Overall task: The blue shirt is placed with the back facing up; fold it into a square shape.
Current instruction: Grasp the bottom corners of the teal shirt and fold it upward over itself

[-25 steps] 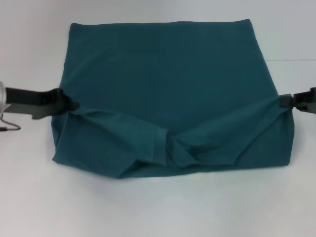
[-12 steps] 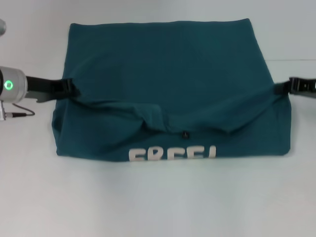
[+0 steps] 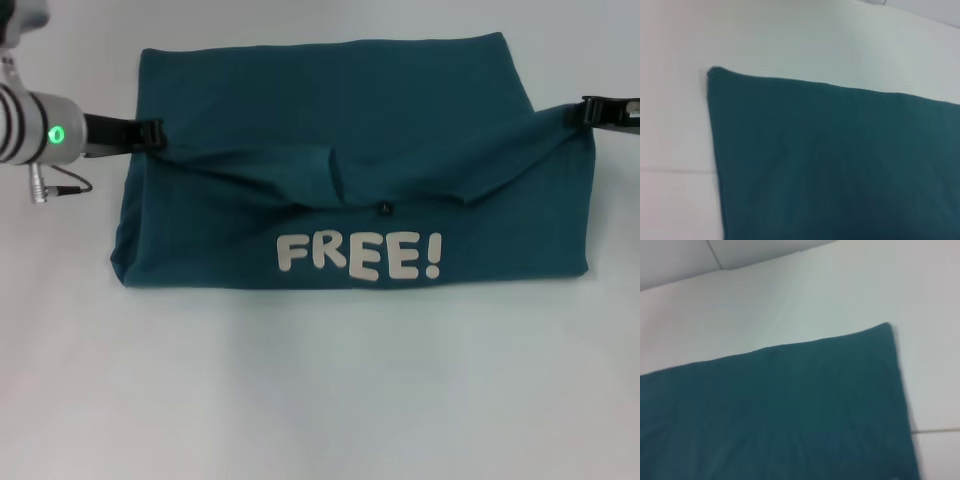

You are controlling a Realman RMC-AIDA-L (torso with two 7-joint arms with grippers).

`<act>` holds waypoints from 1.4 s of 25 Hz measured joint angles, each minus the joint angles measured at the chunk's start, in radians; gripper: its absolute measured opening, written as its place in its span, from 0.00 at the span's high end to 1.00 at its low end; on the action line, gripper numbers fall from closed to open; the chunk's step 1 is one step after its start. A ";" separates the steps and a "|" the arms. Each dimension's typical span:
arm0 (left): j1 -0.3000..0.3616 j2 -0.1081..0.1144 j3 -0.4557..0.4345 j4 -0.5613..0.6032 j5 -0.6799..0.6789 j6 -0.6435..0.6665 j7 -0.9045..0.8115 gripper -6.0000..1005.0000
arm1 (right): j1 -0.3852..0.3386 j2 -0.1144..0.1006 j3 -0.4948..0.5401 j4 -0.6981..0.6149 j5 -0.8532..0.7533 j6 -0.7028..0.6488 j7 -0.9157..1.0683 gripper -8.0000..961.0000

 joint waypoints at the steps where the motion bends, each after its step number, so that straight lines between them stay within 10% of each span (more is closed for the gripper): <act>1: -0.001 -0.005 0.022 -0.004 0.002 -0.029 -0.002 0.99 | 0.005 0.002 -0.013 0.010 -0.009 0.027 -0.003 0.87; 11: 0.006 -0.031 0.092 -0.038 0.009 -0.193 -0.011 0.99 | 0.049 0.022 -0.130 0.105 -0.050 0.248 -0.006 0.86; 35: 0.023 -0.048 0.135 -0.039 0.010 -0.250 -0.024 0.95 | 0.091 0.023 -0.249 0.161 -0.084 0.316 0.001 0.84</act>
